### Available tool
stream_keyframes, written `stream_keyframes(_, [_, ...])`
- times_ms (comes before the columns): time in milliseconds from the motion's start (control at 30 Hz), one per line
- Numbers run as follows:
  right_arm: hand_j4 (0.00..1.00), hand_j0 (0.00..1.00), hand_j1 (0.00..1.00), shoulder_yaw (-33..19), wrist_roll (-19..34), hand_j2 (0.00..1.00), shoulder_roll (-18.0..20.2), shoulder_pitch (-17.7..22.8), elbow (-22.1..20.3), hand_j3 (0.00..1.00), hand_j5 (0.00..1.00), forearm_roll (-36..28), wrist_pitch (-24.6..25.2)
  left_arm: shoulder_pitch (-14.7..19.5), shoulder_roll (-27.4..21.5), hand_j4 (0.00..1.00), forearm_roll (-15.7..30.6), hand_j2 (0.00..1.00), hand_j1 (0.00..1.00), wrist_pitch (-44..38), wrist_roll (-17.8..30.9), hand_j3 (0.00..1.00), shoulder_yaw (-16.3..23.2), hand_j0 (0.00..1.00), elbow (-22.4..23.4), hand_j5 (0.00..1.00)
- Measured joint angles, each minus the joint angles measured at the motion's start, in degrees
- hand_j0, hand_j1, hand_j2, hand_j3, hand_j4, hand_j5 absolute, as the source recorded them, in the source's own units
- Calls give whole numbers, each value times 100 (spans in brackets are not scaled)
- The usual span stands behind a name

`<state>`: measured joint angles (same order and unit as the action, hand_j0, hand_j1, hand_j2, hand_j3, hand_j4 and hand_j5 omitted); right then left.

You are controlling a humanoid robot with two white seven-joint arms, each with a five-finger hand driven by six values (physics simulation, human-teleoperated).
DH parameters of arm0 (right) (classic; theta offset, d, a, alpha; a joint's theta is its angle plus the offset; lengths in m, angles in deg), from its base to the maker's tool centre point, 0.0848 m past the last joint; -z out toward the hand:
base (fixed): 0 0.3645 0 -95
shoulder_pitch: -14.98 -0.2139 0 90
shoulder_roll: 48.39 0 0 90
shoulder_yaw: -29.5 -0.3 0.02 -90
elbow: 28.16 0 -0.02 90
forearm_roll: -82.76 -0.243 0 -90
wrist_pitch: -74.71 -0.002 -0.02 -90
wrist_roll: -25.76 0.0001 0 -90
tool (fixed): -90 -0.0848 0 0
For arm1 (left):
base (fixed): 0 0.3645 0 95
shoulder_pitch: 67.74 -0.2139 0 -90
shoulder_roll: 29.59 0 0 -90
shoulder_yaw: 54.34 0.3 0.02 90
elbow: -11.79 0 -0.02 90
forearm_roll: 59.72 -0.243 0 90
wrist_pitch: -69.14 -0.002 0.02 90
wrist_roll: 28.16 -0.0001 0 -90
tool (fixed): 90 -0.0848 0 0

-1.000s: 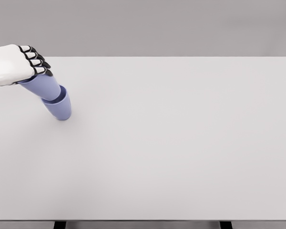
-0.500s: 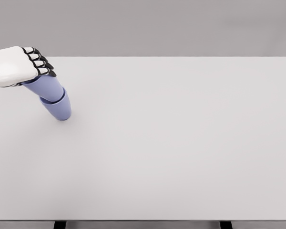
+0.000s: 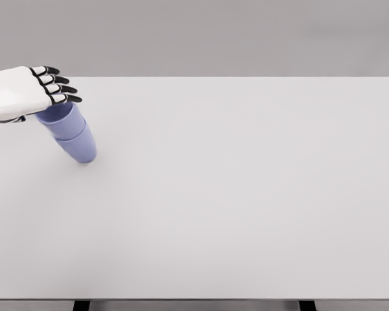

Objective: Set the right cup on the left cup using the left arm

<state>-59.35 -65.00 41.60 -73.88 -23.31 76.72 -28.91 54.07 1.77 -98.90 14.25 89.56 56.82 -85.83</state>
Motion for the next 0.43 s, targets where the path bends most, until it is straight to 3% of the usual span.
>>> stream_keyframes(433, [100,100,100,0,2,100,0,0,0,100,100,0,0,44,-5,100,262,100,100,0,-8,100,-21,100,-171,100])
